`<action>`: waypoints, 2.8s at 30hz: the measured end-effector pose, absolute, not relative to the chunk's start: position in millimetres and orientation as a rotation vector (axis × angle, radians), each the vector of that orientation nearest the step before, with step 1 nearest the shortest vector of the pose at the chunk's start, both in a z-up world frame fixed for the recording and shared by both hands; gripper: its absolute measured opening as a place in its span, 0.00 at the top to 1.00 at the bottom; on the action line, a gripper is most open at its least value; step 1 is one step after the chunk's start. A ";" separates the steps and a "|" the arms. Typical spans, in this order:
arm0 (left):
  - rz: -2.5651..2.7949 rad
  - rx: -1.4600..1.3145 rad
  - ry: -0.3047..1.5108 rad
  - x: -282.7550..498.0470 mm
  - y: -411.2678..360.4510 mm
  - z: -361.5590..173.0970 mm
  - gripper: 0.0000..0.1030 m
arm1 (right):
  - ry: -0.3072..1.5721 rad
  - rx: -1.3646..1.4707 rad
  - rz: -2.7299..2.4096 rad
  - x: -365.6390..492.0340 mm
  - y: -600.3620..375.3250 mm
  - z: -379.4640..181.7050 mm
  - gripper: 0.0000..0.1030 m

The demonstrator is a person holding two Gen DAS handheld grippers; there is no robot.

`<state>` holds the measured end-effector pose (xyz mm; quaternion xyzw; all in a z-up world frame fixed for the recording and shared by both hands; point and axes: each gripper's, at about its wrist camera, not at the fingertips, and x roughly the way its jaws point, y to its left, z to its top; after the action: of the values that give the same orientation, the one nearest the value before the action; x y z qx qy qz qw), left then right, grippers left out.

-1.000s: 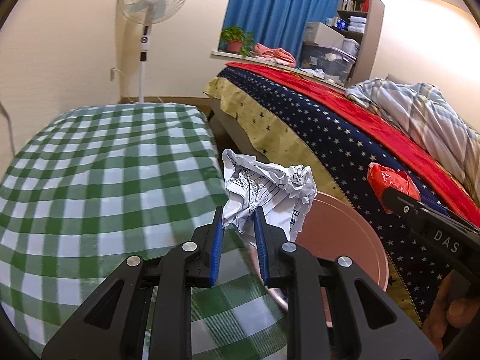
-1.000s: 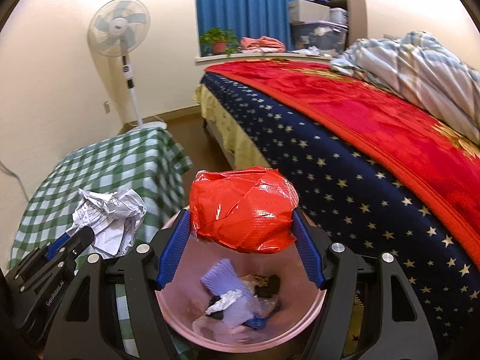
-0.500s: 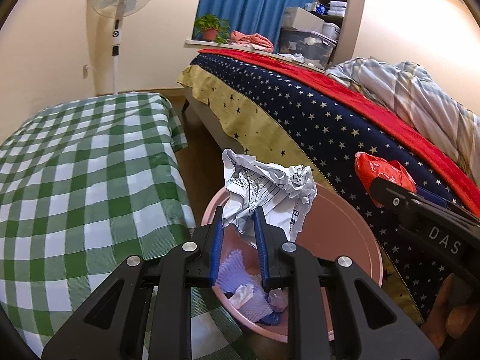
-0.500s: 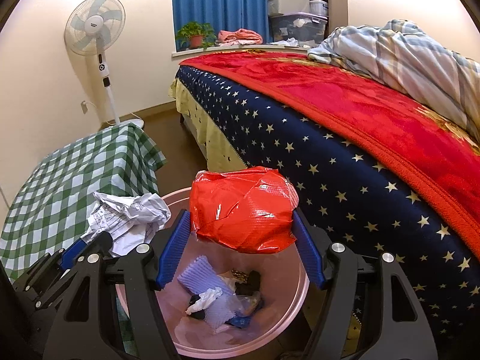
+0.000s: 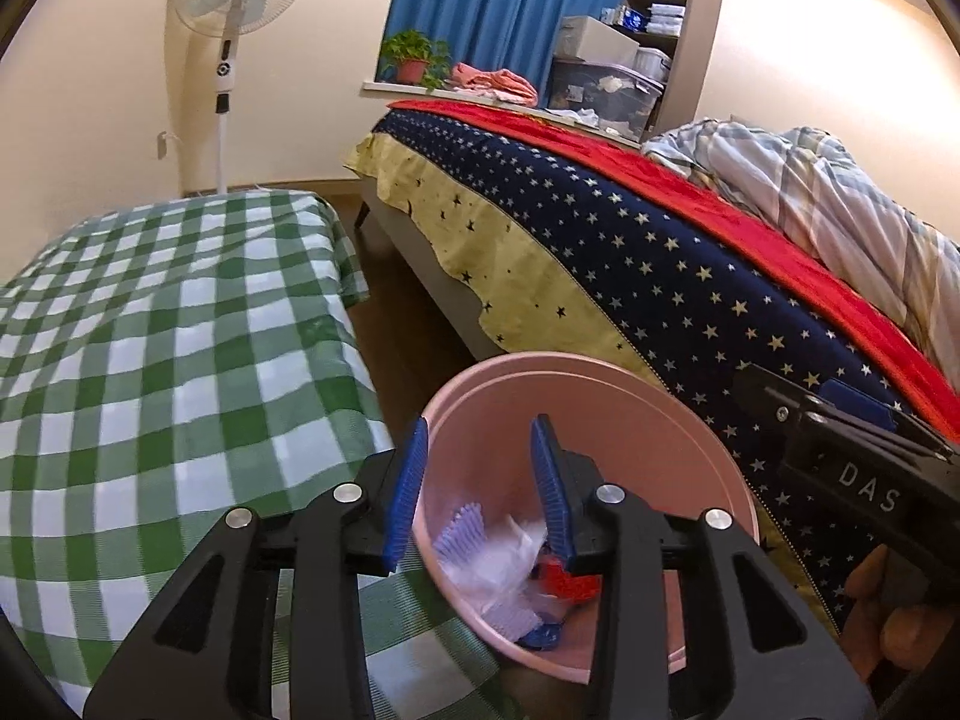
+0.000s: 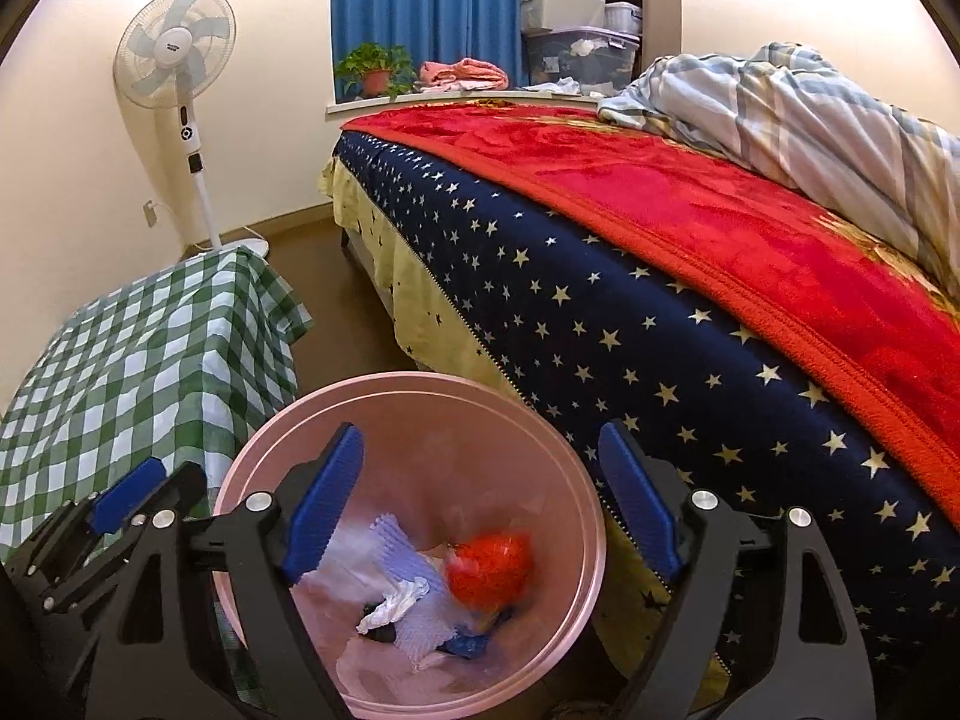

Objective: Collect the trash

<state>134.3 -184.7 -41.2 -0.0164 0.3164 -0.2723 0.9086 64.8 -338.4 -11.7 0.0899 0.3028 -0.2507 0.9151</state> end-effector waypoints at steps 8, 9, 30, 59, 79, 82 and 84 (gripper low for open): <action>-0.513 -0.038 0.601 120.2 -158.2 -11.4 0.55 | 0.595 0.173 -0.467 51.0 -322.3 8.4 0.13; -0.507 -0.039 0.593 116.2 -154.1 -5.6 0.54 | 0.587 0.175 -0.462 48.1 -319.2 12.8 0.11; -0.300 -0.040 0.468 8.2 -62.5 66.3 0.08 | 0.473 0.092 -0.251 -28.8 -254.3 75.9 0.05; -0.060 -0.027 0.536 -58.1 -7.2 37.9 0.08 | 0.538 0.011 -0.160 -53.8 -193.6 41.3 0.05; -0.069 -0.066 0.553 -56.8 -7.4 36.8 0.08 | 0.532 -0.007 -0.162 -55.2 -190.5 39.9 0.05; -0.070 -0.067 0.553 -56.7 -7.1 36.8 0.08 | 0.529 -0.008 -0.162 -55.3 -190.3 40.0 0.05; -0.070 -0.067 0.553 -57.0 -7.1 36.8 0.08 | 0.529 -0.009 -0.162 -55.8 -191.2 39.6 0.05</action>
<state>-57.0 -7.1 36.8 -0.0330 0.2727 -0.0344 0.9609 -55.8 -191.2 39.6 -0.0044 0.2612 -0.0798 0.9620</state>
